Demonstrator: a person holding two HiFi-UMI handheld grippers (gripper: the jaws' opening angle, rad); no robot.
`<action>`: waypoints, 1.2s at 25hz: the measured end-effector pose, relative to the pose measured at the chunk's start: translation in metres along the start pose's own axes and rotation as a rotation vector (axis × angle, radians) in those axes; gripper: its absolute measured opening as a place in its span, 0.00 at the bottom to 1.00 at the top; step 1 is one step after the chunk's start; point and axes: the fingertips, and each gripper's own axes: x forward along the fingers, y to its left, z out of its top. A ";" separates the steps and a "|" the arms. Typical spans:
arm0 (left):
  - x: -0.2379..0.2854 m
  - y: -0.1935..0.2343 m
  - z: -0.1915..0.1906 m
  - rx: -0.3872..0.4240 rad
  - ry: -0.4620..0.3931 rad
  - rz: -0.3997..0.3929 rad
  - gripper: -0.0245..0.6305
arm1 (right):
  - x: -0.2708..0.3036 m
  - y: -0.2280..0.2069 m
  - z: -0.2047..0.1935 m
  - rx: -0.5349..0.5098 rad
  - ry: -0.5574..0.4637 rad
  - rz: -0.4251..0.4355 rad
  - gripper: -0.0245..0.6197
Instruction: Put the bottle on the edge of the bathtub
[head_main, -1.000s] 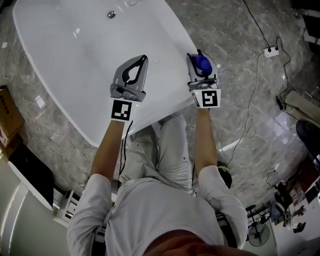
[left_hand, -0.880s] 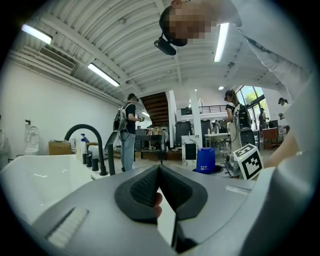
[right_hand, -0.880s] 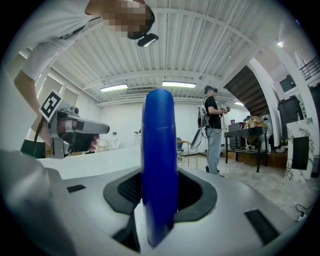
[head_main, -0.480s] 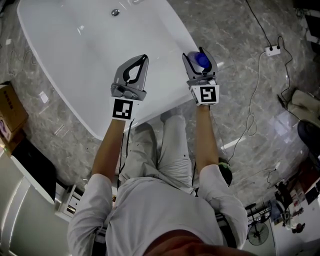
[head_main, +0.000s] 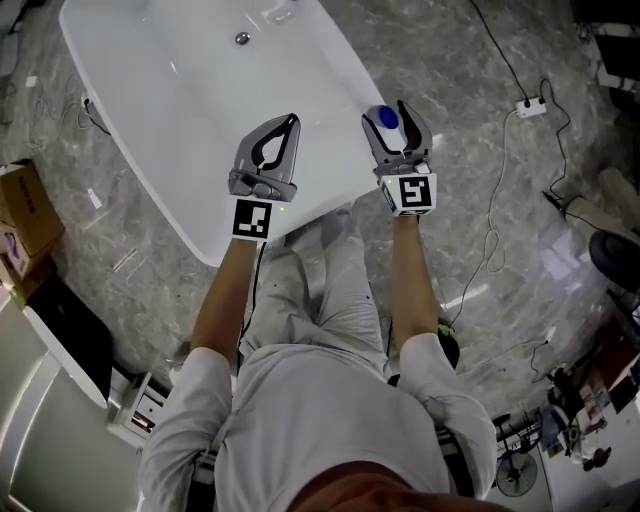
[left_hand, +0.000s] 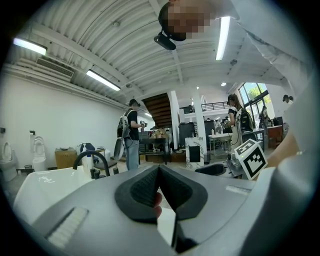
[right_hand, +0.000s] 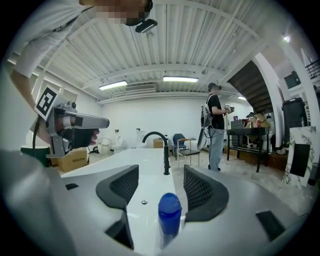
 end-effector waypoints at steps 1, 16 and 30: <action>-0.001 0.000 0.012 -0.002 -0.014 0.006 0.03 | -0.004 0.002 0.011 0.003 -0.006 0.003 0.47; -0.050 -0.030 0.133 0.188 -0.021 -0.085 0.03 | -0.071 0.050 0.190 0.005 -0.098 0.036 0.40; -0.103 -0.059 0.188 0.079 -0.032 -0.114 0.03 | -0.142 0.086 0.259 0.002 -0.125 0.039 0.26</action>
